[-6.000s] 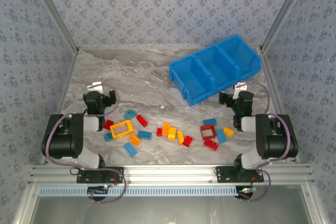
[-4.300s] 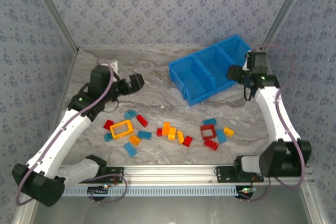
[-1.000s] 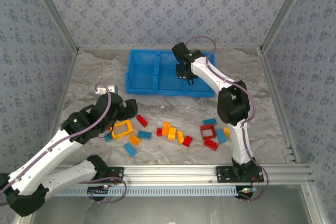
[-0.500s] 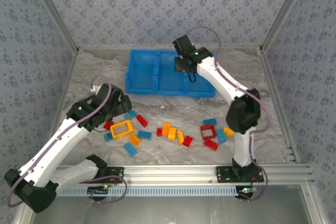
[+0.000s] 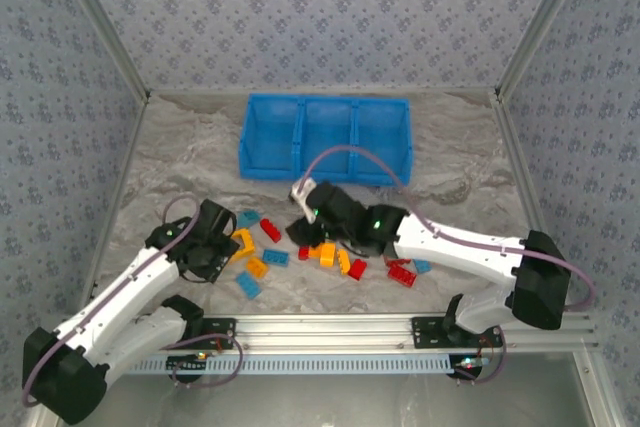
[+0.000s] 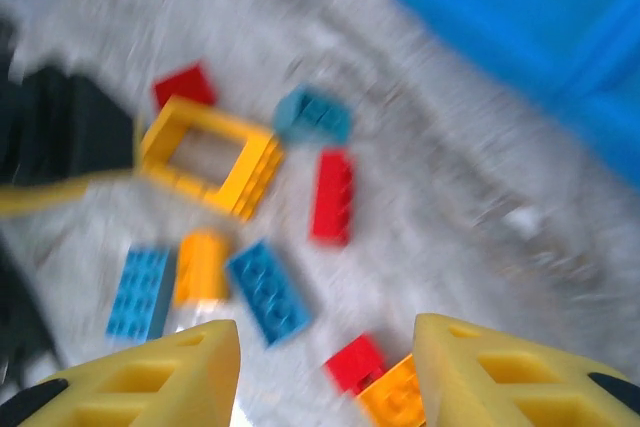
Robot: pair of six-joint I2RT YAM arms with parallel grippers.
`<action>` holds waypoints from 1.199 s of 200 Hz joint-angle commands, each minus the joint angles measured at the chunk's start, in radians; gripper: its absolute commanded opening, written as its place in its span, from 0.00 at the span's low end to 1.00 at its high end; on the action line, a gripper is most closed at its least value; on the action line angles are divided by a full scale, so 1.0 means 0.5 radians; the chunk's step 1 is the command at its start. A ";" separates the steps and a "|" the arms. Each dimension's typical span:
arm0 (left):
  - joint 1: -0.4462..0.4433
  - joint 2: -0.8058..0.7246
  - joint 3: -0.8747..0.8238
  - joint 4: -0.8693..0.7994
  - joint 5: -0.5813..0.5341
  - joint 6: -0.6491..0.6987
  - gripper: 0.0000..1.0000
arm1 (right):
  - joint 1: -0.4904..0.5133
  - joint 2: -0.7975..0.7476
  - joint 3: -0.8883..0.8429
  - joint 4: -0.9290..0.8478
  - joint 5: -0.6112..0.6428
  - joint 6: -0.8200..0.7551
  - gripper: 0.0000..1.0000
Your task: Sort the legos into containers by color
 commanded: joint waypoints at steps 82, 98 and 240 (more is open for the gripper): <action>0.005 0.251 -0.181 0.527 -0.020 -1.068 0.52 | 0.242 -0.125 -0.129 0.390 -0.051 -0.135 0.54; 0.018 0.332 -0.170 0.598 -0.024 -1.076 0.52 | 0.249 -0.121 -0.126 0.402 -0.046 -0.128 0.54; 0.060 0.358 -0.094 0.562 -0.073 -1.150 0.11 | 0.267 -0.103 -0.123 0.364 0.045 -0.094 0.54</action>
